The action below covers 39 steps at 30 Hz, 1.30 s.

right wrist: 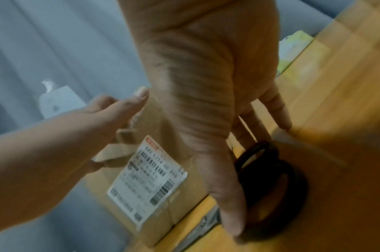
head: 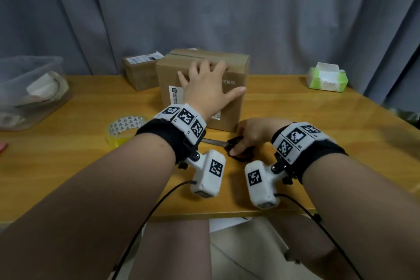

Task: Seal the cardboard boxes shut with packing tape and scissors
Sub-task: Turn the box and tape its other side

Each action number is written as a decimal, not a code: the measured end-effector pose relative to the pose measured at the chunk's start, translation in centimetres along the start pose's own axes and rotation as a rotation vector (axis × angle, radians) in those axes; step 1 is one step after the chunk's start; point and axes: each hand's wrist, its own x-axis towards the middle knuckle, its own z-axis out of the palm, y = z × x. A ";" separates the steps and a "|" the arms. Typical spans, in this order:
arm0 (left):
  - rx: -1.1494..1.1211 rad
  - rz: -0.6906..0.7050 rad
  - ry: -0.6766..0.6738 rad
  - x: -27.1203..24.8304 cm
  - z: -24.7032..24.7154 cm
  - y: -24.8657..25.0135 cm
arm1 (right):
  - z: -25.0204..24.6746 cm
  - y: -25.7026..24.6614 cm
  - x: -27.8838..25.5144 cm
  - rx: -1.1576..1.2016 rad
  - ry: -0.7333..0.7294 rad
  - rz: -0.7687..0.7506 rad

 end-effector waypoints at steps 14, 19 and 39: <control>0.172 0.002 -0.070 1.2 -1.1 1.7 | 0.5 8.5 2.0 0.052 0.398 0.199; 0.086 -0.030 -0.050 1.5 -1.2 3.0 | -2.5 5.9 1.9 0.344 0.712 -0.065; -0.409 -0.165 -0.455 -1.8 -8.3 -4.0 | -5.2 0.1 -4.9 0.512 0.816 -0.522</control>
